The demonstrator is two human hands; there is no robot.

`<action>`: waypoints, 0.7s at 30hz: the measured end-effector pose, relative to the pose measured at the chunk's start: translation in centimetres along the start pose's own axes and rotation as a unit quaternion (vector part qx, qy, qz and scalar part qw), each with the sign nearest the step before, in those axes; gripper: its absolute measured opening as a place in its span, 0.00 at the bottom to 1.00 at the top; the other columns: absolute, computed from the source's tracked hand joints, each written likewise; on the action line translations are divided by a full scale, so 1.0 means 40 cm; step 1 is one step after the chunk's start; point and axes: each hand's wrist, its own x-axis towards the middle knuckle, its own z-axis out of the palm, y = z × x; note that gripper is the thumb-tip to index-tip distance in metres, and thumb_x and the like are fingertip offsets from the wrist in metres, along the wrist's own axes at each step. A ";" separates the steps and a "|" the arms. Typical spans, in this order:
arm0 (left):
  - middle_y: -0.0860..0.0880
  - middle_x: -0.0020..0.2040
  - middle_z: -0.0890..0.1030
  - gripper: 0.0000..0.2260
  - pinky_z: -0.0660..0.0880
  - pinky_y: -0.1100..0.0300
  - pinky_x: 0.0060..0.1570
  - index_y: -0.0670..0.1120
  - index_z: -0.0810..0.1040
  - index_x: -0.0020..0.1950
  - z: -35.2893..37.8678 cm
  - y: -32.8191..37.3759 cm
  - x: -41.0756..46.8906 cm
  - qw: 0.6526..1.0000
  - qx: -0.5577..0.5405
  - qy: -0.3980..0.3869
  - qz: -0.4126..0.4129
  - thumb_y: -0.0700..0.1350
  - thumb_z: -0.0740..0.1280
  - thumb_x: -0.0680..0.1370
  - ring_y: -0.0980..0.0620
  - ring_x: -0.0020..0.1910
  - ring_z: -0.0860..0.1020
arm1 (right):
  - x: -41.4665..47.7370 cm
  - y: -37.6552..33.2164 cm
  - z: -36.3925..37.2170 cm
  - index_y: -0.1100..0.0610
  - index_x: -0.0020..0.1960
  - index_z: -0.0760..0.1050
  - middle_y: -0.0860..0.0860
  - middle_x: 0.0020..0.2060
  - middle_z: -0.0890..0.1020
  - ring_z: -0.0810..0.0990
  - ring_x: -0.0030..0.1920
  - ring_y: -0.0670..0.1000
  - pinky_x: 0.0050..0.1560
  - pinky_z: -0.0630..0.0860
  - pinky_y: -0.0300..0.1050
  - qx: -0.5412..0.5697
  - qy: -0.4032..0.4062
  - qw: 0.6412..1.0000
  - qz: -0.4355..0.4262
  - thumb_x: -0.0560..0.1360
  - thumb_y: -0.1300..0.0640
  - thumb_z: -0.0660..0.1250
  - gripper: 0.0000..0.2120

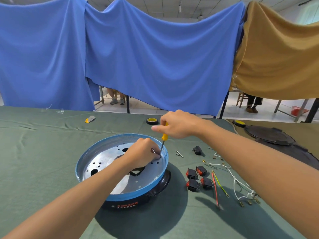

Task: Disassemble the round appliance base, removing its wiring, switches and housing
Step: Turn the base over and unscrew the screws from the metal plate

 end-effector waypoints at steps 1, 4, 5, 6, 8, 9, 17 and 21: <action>0.50 0.49 0.84 0.04 0.78 0.51 0.50 0.50 0.85 0.49 0.003 0.001 0.001 1.000 0.001 0.003 -0.003 0.45 0.71 0.76 0.50 0.47 0.79 | 0.002 0.002 0.007 0.55 0.46 0.76 0.48 0.36 0.73 0.72 0.38 0.50 0.33 0.64 0.44 -0.030 0.023 0.999 0.023 0.78 0.37 0.57 0.22; 0.51 0.50 0.84 0.05 0.78 0.54 0.48 0.49 0.85 0.50 0.010 0.000 0.003 1.000 -0.008 0.010 -0.005 0.45 0.71 0.76 0.52 0.47 0.79 | 0.008 0.005 0.016 0.56 0.49 0.76 0.53 0.44 0.78 0.76 0.48 0.56 0.39 0.71 0.49 -0.037 0.024 0.999 0.009 0.78 0.47 0.63 0.13; 0.51 0.50 0.84 0.05 0.78 0.55 0.49 0.49 0.85 0.50 0.011 -0.003 0.002 1.000 -0.016 0.010 -0.004 0.45 0.71 0.76 0.52 0.47 0.79 | 0.007 0.004 0.013 0.55 0.51 0.76 0.53 0.47 0.79 0.75 0.50 0.56 0.41 0.72 0.50 -0.021 0.014 1.000 -0.005 0.76 0.49 0.64 0.10; 0.51 0.50 0.84 0.05 0.78 0.56 0.49 0.48 0.85 0.50 0.012 -0.006 0.002 1.000 -0.025 0.010 0.000 0.45 0.71 0.76 0.53 0.47 0.79 | 0.006 0.003 0.007 0.54 0.53 0.75 0.52 0.49 0.78 0.74 0.50 0.55 0.41 0.72 0.49 -0.008 0.005 1.000 -0.015 0.76 0.51 0.65 0.09; 0.51 0.50 0.83 0.05 0.76 0.59 0.48 0.48 0.85 0.51 0.012 -0.011 -0.001 0.999 -0.039 0.004 0.010 0.44 0.71 0.76 0.54 0.48 0.78 | 0.005 -0.003 -0.005 0.52 0.56 0.74 0.50 0.50 0.77 0.73 0.50 0.53 0.39 0.69 0.47 0.001 -0.016 1.000 -0.025 0.75 0.53 0.66 0.10; 0.52 0.50 0.83 0.05 0.75 0.60 0.47 0.48 0.85 0.51 0.011 -0.012 -0.002 0.999 -0.043 0.002 0.013 0.43 0.71 0.76 0.54 0.48 0.78 | 0.006 -0.007 -0.008 0.53 0.55 0.75 0.50 0.50 0.77 0.73 0.50 0.53 0.38 0.70 0.47 -0.009 -0.024 0.999 -0.024 0.74 0.52 0.66 0.11; 0.57 0.40 0.81 0.06 0.69 0.74 0.34 0.48 0.86 0.49 0.006 -0.024 -0.007 0.992 -0.123 -0.001 -0.001 0.39 0.71 0.76 0.61 0.36 0.76 | 0.018 -0.024 0.008 0.53 0.47 0.76 0.53 0.45 0.78 0.76 0.47 0.57 0.40 0.73 0.49 -0.011 0.004 1.000 0.020 0.74 0.52 0.64 0.06; 0.55 0.41 0.81 0.07 0.69 0.73 0.35 0.46 0.86 0.51 0.007 -0.021 -0.007 0.993 -0.120 -0.007 0.004 0.39 0.71 0.76 0.59 0.37 0.76 | 0.016 -0.030 -0.003 0.56 0.52 0.77 0.54 0.46 0.80 0.78 0.50 0.57 0.41 0.75 0.51 -0.008 -0.022 1.000 0.019 0.72 0.53 0.64 0.11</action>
